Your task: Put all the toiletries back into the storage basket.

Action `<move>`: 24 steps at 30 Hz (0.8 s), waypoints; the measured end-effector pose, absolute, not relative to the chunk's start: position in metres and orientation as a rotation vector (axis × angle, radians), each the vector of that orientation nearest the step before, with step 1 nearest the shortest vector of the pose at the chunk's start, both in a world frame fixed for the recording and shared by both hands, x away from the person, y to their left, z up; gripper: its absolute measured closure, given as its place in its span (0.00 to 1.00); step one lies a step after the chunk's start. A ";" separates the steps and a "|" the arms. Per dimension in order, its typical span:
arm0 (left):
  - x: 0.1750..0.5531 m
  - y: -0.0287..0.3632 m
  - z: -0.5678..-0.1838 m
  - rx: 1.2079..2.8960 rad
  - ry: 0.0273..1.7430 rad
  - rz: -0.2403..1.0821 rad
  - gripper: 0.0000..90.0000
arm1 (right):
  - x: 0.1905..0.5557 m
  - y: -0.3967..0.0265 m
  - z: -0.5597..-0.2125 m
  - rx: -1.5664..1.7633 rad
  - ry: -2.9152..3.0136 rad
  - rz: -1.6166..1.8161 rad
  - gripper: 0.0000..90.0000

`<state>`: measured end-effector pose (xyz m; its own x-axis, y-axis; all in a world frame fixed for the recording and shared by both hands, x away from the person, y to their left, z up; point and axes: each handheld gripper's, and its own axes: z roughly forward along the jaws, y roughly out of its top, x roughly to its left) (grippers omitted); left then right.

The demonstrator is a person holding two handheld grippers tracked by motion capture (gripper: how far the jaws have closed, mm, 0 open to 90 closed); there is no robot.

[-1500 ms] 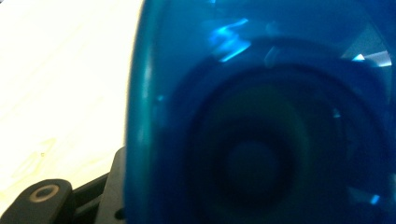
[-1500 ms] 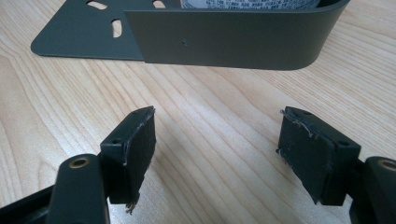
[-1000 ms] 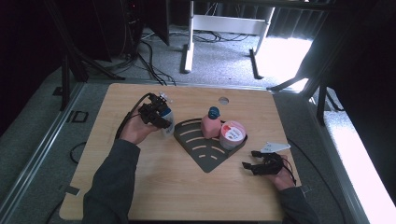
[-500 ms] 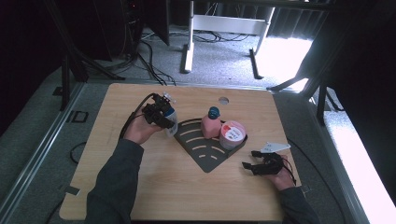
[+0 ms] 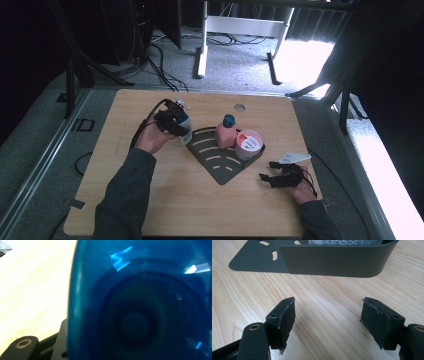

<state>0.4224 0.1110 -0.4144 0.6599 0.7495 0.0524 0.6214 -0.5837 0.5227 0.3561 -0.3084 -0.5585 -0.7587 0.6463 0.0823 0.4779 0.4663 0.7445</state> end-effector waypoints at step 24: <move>0.430 0.093 -0.412 2.405 1.047 0.389 0.61 | 0.356 -0.309 -0.559 0.974 2.503 1.171 0.30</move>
